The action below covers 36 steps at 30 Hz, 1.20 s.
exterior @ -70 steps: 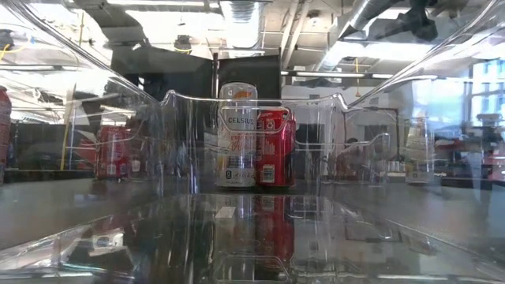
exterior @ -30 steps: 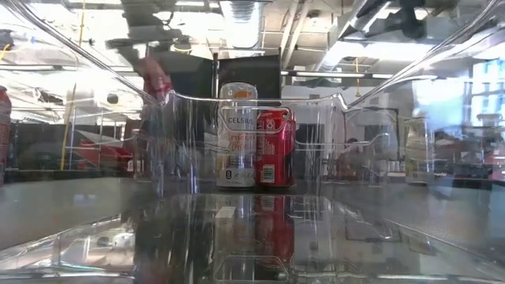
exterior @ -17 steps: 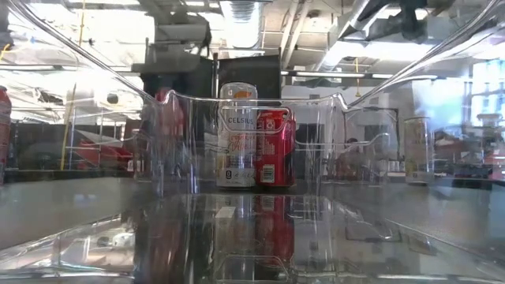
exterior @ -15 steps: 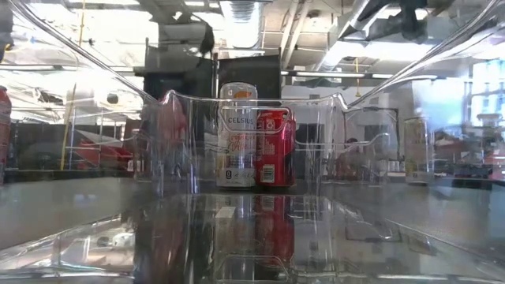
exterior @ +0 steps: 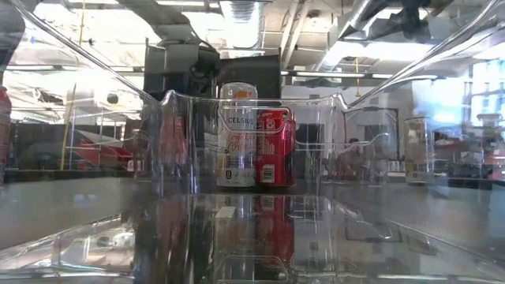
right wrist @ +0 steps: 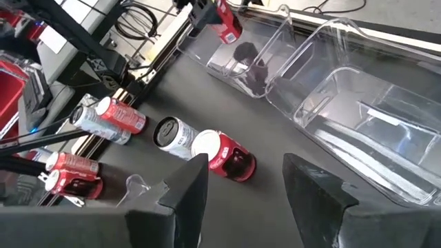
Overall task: Sort soda cans
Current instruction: Put the red white soda can into the left transparent bin
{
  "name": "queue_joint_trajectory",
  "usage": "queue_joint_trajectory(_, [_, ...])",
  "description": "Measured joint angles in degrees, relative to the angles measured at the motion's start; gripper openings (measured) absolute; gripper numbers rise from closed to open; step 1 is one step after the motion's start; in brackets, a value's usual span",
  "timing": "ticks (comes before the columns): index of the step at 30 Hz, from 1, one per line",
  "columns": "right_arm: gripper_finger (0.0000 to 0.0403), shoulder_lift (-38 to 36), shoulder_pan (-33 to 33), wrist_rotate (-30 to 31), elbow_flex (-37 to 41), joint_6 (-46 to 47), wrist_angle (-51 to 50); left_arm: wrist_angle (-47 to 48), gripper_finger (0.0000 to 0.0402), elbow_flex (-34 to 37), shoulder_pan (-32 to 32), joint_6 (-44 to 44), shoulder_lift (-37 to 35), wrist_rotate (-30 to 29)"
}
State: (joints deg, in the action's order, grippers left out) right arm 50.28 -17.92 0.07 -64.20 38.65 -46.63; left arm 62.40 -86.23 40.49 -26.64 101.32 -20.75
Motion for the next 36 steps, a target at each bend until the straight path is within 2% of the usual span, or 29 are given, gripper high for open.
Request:
queue_joint_trajectory(8, [0.0205,0.0,-0.1,0.4,0.0,-0.1,0.0,-4.6,0.0309,5.3,-1.0,-3.4,0.0,1.7])
queue_joint_trajectory(18, [0.0204,1.4,0.0,0.4,0.0,-0.1,1.2,-3.4,0.0349,5.8,-0.9,-4.5,0.0,-0.6])
queue_joint_trajectory(24, [0.0205,4.0,2.7,0.6,0.0,-2.6,1.6,-2.7,0.0362,5.8,-0.7,-5.5,-0.6,-1.4])
queue_joint_trajectory(31, [0.0235,4.2,5.8,6.2,0.0,-3.2,1.5,-1.5,0.0363,5.8,-0.8,0.2,-6.9,-1.2])
queue_joint_trajectory(36, [0.0268,4.2,8.4,6.5,0.0,-7.8,-0.7,-3.1,0.0363,5.8,-2.6,7.8,-15.7,4.6])
